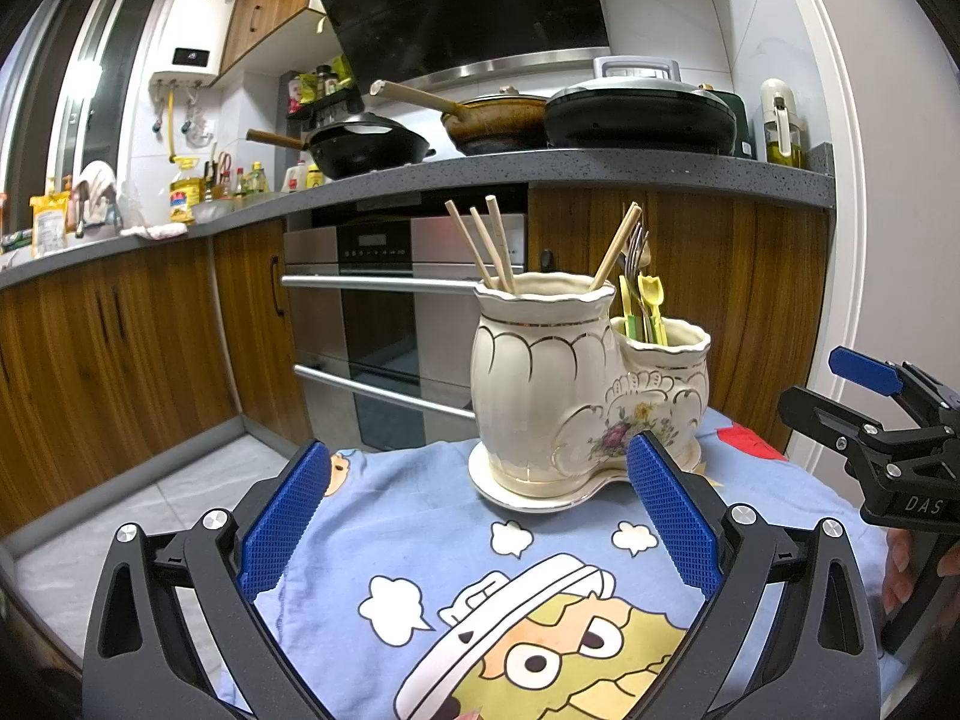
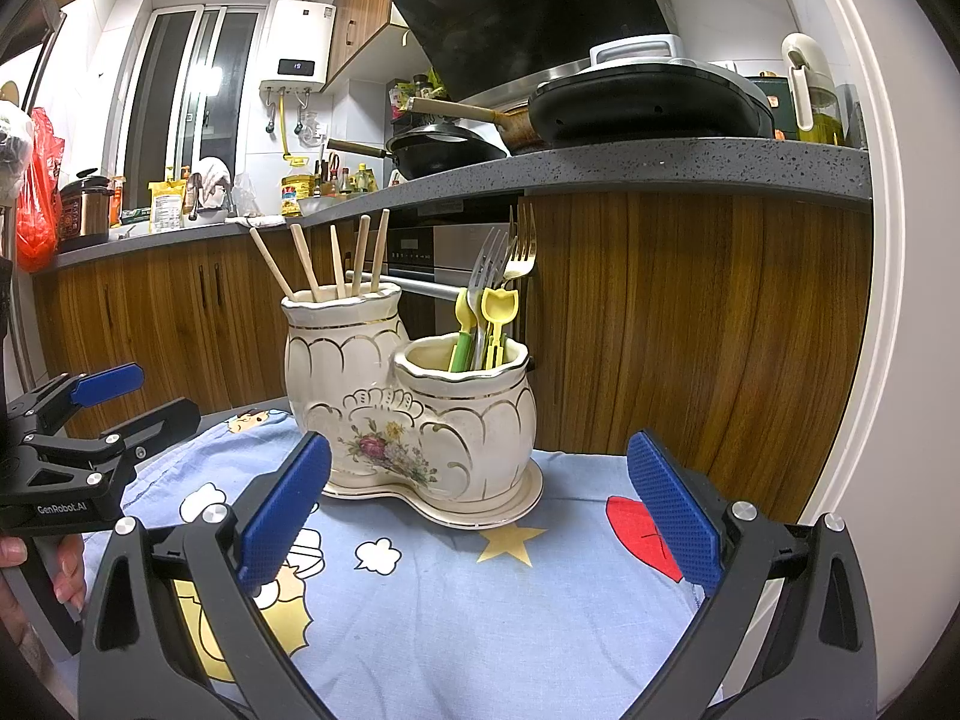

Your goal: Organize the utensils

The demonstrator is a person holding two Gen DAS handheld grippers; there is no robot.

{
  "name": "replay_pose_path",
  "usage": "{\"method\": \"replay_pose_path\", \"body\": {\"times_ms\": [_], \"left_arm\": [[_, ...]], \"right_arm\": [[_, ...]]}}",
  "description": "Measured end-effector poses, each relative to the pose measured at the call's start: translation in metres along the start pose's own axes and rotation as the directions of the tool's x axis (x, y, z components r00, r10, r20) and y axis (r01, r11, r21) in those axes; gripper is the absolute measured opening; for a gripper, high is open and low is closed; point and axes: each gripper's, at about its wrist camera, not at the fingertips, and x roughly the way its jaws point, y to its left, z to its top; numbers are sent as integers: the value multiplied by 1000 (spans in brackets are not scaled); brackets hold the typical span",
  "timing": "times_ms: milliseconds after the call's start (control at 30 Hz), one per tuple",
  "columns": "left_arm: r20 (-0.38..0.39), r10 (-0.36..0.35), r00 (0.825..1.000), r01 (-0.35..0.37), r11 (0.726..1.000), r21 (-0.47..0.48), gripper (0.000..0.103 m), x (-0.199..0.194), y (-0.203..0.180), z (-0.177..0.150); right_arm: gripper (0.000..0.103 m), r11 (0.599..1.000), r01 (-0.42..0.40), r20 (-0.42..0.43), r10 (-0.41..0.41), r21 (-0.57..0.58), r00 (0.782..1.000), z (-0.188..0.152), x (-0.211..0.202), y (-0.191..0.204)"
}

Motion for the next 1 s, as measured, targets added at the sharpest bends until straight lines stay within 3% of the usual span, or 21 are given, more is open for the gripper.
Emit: {"method": "replay_pose_path", "body": {"times_ms": [1000], "left_arm": [[-11,2,1000,-3,1000,-11,98,2,3,-3]], "right_arm": [[98,1000,2,-11,-2,10,1000,-3,2,-1]]}}
